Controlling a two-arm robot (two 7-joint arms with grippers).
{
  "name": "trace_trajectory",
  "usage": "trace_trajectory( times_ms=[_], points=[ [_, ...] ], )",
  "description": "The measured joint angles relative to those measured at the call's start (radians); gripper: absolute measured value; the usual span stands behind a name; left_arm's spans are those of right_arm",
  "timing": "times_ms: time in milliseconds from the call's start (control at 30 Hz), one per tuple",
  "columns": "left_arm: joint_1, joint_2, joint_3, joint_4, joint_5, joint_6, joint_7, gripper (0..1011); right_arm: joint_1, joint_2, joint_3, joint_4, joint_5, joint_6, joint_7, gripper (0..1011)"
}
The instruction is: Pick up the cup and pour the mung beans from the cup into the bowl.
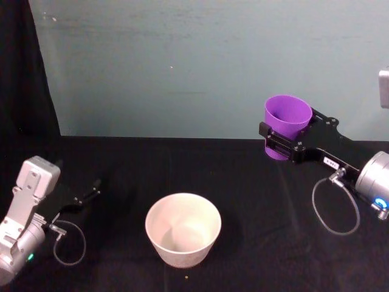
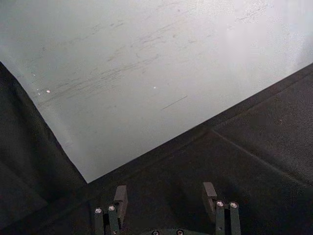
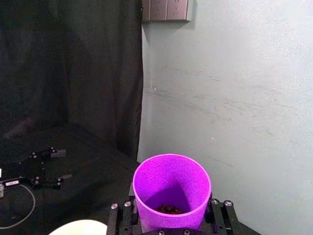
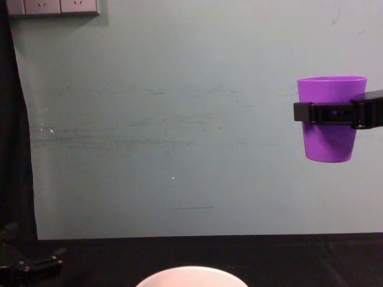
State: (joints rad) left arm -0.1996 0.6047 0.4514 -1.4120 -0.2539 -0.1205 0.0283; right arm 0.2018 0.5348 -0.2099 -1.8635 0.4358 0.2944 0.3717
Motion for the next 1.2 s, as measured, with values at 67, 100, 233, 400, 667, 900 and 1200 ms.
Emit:
trace_trajectory(
  times_ms=[67,100,233,400,667,900,1200],
  points=[
    [0.000,0.000,0.000,0.000,0.000,0.000,0.000,1003,0.000,0.000,0.000,0.000,0.000,0.000,0.000,734],
    [0.000,0.000,0.000,0.000,0.000,0.000,0.000,1003,0.000,0.000,0.000,0.000,0.000,0.000,0.000,734],
    [0.000,0.000,0.000,0.000,0.000,0.000,0.000,1003,0.000,-0.001,0.000,0.001,-0.001,-0.001,0.000,734],
    [0.000,0.000,0.000,0.000,0.000,0.000,0.000,1003,0.000,-0.001,0.000,0.001,-0.001,-0.001,0.000,734],
    [0.000,0.000,0.000,0.000,0.000,0.000,0.000,1004,0.000,-0.001,0.000,0.001,-0.001,-0.001,0.000,734],
    [0.000,0.000,0.000,0.000,0.000,0.000,0.000,1003,0.000,-0.001,0.000,0.001,-0.001,-0.001,0.001,734],
    [0.000,0.000,0.000,0.000,0.000,0.000,0.000,1003,0.000,-0.001,0.000,0.001,-0.001,-0.001,0.001,734]
  ],
)
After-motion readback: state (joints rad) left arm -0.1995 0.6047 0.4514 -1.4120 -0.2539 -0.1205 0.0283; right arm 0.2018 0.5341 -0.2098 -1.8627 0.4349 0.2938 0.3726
